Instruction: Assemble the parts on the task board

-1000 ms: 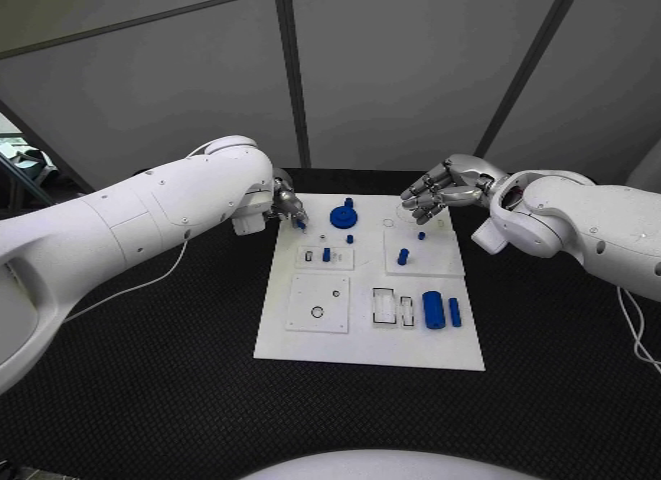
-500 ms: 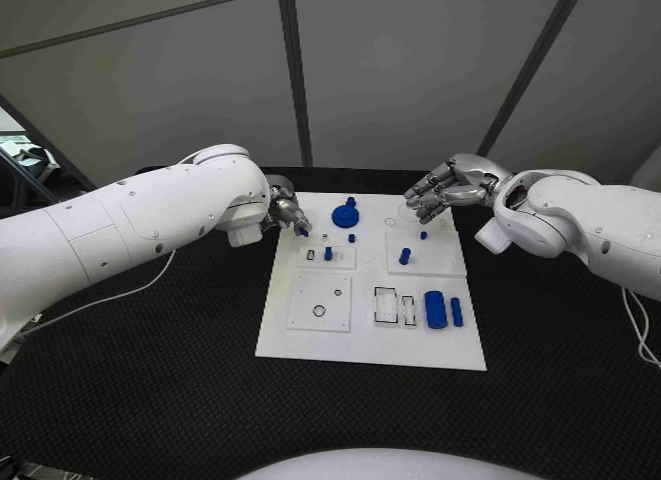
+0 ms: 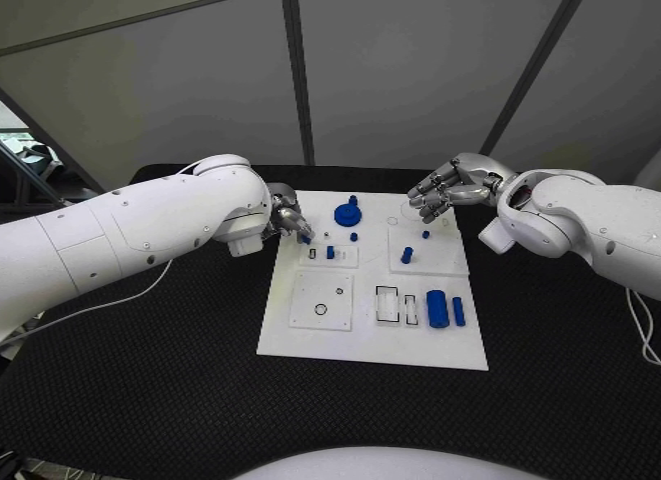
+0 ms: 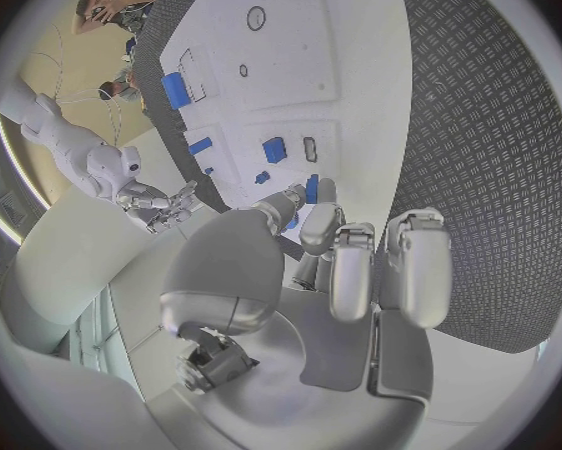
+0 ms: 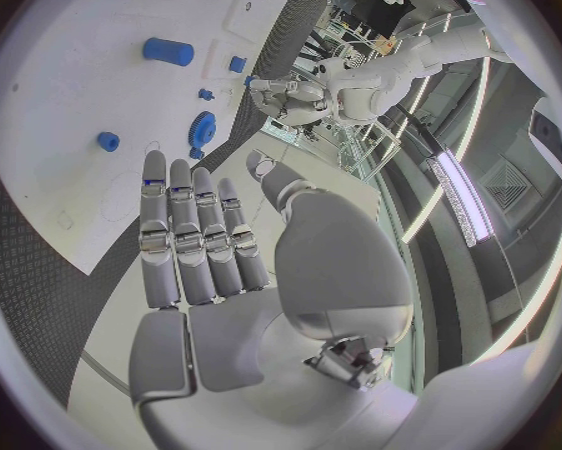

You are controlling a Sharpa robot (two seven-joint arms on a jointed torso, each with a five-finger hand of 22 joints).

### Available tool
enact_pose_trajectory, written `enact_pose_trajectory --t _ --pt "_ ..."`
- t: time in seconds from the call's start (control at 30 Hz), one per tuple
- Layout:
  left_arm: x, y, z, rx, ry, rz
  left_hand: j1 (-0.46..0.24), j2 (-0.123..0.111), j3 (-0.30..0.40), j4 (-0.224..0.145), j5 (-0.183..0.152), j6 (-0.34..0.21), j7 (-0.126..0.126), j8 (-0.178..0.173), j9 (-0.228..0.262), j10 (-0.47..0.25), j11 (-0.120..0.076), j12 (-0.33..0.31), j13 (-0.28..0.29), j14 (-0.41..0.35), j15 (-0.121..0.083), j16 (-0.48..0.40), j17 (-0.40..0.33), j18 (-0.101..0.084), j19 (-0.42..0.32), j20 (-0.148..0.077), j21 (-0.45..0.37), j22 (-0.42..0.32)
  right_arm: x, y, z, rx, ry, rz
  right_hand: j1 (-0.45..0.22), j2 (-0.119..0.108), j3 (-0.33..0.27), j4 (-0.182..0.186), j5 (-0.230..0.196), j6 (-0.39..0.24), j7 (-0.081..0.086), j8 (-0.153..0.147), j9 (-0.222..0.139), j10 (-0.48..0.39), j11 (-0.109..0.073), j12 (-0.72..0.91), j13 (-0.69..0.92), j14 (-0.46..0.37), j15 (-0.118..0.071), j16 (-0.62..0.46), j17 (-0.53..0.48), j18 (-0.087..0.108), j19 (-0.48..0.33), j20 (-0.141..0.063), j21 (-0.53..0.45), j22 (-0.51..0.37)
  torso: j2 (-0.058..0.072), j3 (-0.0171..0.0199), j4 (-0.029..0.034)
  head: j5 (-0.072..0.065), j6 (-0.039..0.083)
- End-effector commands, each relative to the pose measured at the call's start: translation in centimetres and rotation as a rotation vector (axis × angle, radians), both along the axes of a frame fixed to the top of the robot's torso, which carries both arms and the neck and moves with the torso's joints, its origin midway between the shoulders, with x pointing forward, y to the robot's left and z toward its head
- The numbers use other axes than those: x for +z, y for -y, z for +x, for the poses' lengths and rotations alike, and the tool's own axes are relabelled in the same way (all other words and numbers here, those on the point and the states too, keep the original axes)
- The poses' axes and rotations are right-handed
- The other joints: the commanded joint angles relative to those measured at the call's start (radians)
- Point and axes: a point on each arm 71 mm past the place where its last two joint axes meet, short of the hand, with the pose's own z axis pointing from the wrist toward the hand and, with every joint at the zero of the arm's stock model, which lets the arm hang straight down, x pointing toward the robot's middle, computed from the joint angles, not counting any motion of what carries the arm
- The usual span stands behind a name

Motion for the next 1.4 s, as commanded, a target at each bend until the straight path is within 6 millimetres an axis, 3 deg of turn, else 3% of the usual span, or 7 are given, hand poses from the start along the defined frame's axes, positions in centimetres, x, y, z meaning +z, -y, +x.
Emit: enact_pose_trajectory --t 0.03,1.4 --pt "0.0 0.1 -0.2 0.015 0.009 0.006 -0.011 0.002 0.105 -0.098 0.003 0.001 -0.009 0.082 0.151 0.011 0.0 0.007 0.003 0.104 -0.008 0.002 0.263 -0.026 0.06 -0.009 0.006 0.196 0.1 -0.1 0.0 0.01 0.004 0.005 -0.003 0.004 -0.005 -0.001 0.004 -0.003 0.005 -0.002 0.0 -0.003 0.0 -0.001 0.002 -0.005 -0.001 0.0 -0.001 0.004 0.006 0.002 -0.004 -0.001 0.001 -0.0003 -0.0016 0.001 -0.001" --pt "-1.3 1.4 -2.0 -0.057 -0.037 0.073 -0.024 -0.001 0.113 -0.103 0.011 0.004 -0.014 0.1 0.158 0.017 -0.005 0.014 0.009 0.104 -0.012 0.002 0.263 -0.028 0.063 -0.013 0.012 0.2 0.1 -0.2 0.1 0.015 0.003 0.005 -0.002 0.005 -0.005 -0.002 0.004 -0.004 0.005 -0.002 0.0 -0.003 0.0 -0.001 0.002 -0.005 -0.001 -0.001 -0.002 0.004 0.007 0.002 -0.005 -0.002 0.0 0.0001 0.0012 0.001 -0.009"
